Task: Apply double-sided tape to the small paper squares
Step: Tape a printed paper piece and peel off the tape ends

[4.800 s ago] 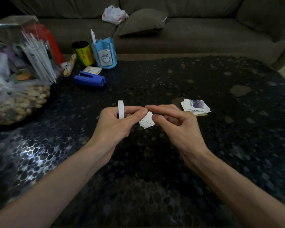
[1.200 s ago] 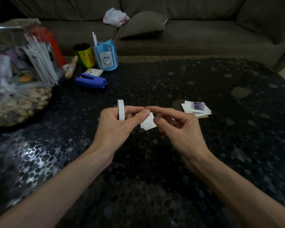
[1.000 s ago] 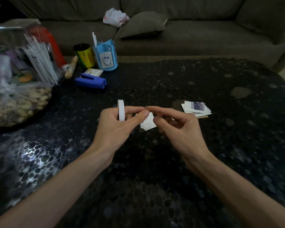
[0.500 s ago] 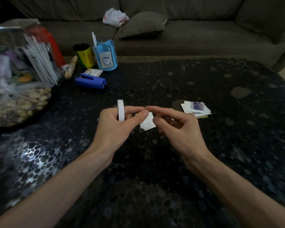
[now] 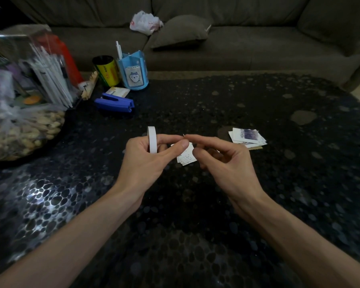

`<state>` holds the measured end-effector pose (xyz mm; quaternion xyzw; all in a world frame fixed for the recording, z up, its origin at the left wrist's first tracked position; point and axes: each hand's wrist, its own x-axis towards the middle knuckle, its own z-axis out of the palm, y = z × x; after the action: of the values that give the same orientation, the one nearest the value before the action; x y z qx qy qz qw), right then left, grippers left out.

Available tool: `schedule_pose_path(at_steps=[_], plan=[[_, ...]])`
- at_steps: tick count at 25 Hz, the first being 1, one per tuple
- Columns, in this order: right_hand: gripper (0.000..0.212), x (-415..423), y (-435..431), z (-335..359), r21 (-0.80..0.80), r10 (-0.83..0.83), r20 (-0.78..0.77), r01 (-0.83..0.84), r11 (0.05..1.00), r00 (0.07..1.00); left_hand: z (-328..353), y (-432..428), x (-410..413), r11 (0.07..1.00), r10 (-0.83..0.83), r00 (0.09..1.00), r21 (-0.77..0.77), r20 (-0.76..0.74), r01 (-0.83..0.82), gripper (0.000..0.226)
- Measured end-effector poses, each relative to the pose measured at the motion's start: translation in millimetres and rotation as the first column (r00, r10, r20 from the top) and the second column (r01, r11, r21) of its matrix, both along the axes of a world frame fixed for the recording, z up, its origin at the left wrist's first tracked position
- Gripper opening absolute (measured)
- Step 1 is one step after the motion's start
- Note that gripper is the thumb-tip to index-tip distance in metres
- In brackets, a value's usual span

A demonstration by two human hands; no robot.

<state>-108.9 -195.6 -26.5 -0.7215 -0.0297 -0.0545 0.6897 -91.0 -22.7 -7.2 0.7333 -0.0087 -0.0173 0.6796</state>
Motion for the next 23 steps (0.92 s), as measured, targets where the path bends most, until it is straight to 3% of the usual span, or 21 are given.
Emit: schedule_pose_path(at_steps=[23], plan=[[0.034, -0.1, -0.6, 0.5, -0.009, 0.007, 0.0, -0.007, 1.0, 1.0, 0.2, -0.1, -1.1, 1.0, 0.003, 1.0, 0.005, -0.015, -0.003, 0.013]])
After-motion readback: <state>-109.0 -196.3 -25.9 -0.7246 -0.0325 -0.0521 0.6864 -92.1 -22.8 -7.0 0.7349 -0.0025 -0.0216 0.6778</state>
